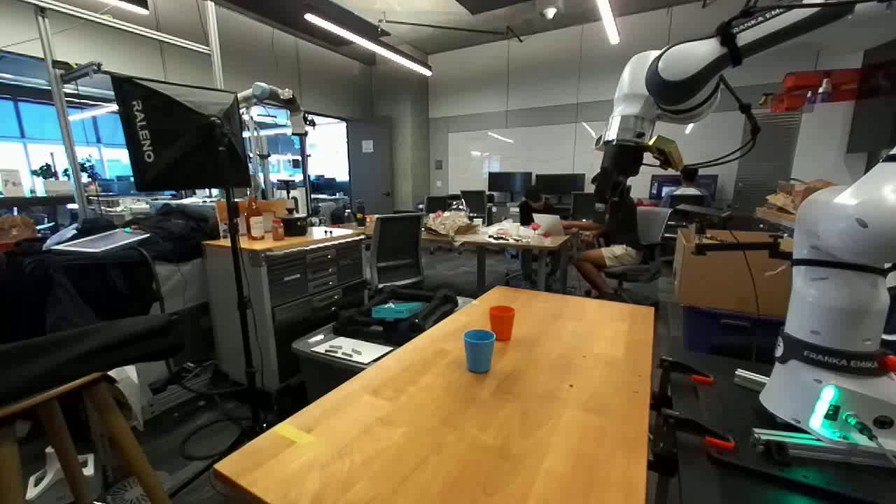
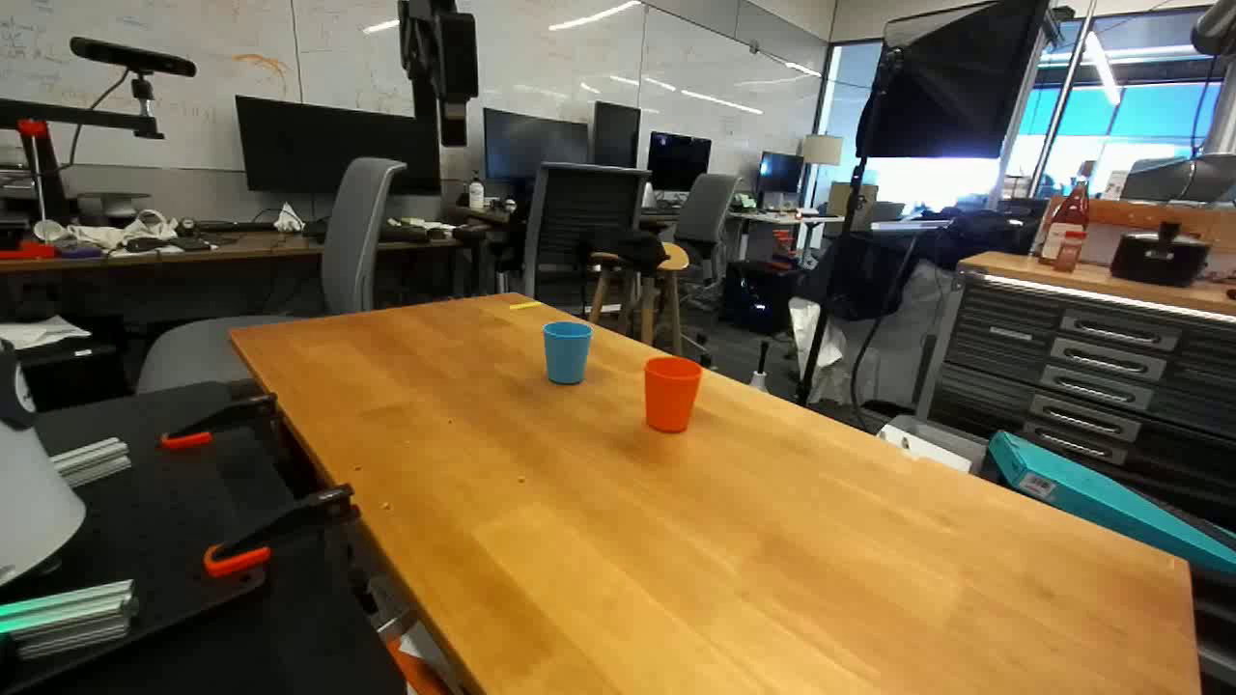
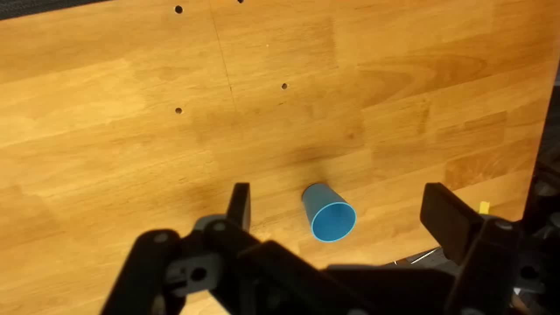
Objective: Put the blue cup on top of the orange cup
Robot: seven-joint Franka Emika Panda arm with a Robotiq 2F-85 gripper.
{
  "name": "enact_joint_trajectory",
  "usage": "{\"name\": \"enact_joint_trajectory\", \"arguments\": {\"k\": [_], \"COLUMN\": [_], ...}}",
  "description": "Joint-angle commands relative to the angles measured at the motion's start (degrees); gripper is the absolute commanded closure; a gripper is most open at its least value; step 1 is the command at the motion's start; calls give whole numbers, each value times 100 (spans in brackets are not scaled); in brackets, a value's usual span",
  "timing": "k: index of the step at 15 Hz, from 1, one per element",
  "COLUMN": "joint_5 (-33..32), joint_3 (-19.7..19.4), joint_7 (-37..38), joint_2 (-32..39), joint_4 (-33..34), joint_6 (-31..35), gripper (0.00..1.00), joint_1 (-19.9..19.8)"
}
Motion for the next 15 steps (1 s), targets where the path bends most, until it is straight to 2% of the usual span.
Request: {"name": "enact_joint_trajectory", "arguments": {"k": [1,5,8,12,15], "joint_5": [70,70,11,-152,-665], "joint_3": [90,90,507,1272,1729], "joint_7": [-60,-60,56,472,1047], "joint_2": [10,0,369,1780,2804], "joint_4": [26,52,-206,-12,405], "joint_6": [-22,-22,893,2329,2871], "gripper": [0,0,0,0,0], "joint_1": [-103,-103,84,308,126]}}
